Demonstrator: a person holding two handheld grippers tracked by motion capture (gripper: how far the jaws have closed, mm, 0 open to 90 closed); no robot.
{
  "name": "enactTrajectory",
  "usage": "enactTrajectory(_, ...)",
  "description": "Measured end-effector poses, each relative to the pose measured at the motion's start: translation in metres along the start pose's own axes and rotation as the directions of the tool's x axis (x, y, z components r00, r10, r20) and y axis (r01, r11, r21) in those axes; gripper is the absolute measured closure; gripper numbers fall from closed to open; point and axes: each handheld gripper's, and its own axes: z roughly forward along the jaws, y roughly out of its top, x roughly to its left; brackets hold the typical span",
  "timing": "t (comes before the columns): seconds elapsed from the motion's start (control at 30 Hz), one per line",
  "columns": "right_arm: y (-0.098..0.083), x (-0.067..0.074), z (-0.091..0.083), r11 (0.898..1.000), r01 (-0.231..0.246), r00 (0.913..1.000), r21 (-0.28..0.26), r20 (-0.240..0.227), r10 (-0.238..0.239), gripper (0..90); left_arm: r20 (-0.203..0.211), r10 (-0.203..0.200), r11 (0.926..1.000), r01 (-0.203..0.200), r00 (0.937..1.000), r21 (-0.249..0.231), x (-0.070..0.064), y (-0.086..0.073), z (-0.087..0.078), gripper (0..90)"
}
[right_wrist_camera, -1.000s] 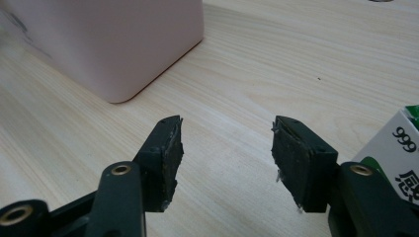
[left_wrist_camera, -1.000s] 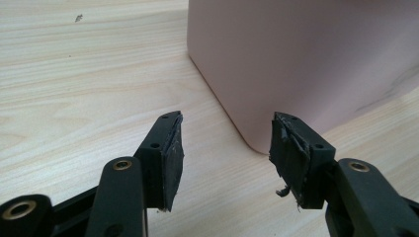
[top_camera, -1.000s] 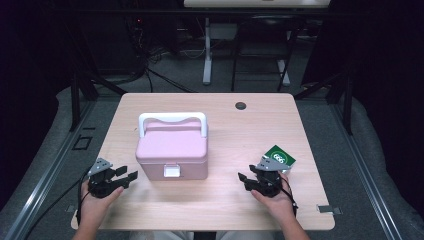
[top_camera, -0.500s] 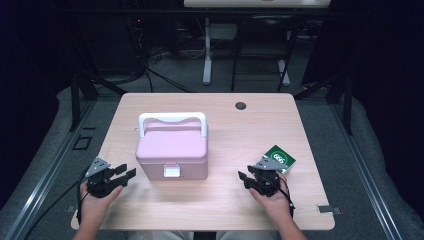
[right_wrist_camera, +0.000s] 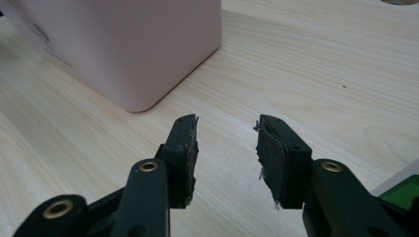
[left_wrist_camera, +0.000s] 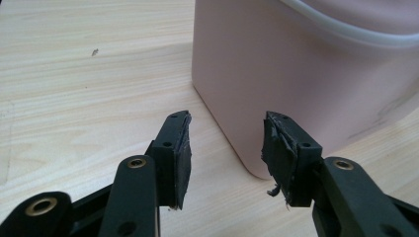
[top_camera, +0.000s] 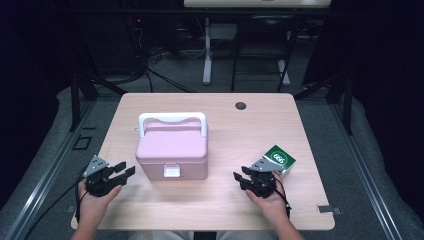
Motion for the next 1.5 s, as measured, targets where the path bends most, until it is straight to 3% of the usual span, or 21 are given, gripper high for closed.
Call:
enactTrajectory(0.3, 0.025, -0.003, 0.004, 0.999, -0.039, 0.9990, -0.004, 0.022, 0.039, 67.8, -0.012, -0.005, 1.0000, 0.005, 0.9999, -0.001, 0.001, 0.018, 0.004, 59.5)
enactTrajectory(0.53, 0.037, -0.003, 0.013, 0.998, -0.052, 0.9986, -0.019, 0.010, 0.052, 71.9, -0.007, -0.015, 0.9999, 0.015, 0.9999, -0.007, 0.002, 0.027, 0.011, 66.2)
enactTrajectory(0.67, 0.044, 0.002, 0.027, 0.998, -0.068, 0.9976, -0.017, -0.010, 0.068, 73.6, 0.009, -0.027, 0.9996, 0.027, 0.9996, -0.005, 0.003, 0.031, 0.019, 67.4)
enactTrajectory(0.87, 0.049, 0.011, 0.045, 0.997, -0.069, 0.9970, -0.022, -0.036, 0.068, 74.2, 0.023, -0.021, 0.9997, 0.020, 0.9995, 0.015, -0.001, 0.031, 0.028, 71.2)
enactTrajectory(1.07, 0.052, 0.022, 0.059, 0.997, -0.065, 0.9963, -0.031, -0.058, 0.063, 75.8, 0.034, -0.053, 0.9986, 0.053, 0.9980, 0.001, 0.000, 0.028, 0.030, 71.8)
enactTrajectory(1.17, 0.051, 0.024, 0.062, 0.996, -0.078, 0.9944, -0.036, -0.075, 0.075, 78.4, 0.047, -0.064, 0.9979, 0.064, 0.9968, -0.003, -0.001, 0.026, 0.030, 74.1)
enactTrajectory(1.3, 0.052, 0.028, 0.062, 0.996, -0.072, 0.9943, -0.049, -0.082, 0.068, 80.0, 0.071, -0.043, 0.9990, 0.042, 0.9966, 0.016, -0.005, 0.027, 0.033, 74.1)
enactTrajectory(1.37, 0.052, 0.029, 0.062, 0.996, -0.068, 0.9961, -0.053, -0.060, 0.064, 81.5, 0.065, -0.034, 0.9993, 0.033, 0.9973, 0.019, -0.009, 0.028, 0.034, 74.8)
enactTrajectory(1.43, 0.051, 0.027, 0.062, 0.994, -0.091, 0.9939, -0.056, -0.068, 0.087, 83.5, 0.068, -0.036, 0.9992, 0.034, 0.9970, 0.020, -0.011, 0.028, 0.035, 77.6)
enactTrajectory(1.5, 0.050, 0.030, 0.061, 0.995, -0.080, 0.9954, -0.062, -0.057, 0.077, 87.7, 0.075, -0.036, 0.9991, 0.034, 0.9965, 0.025, -0.012, 0.029, 0.035, 83.2)
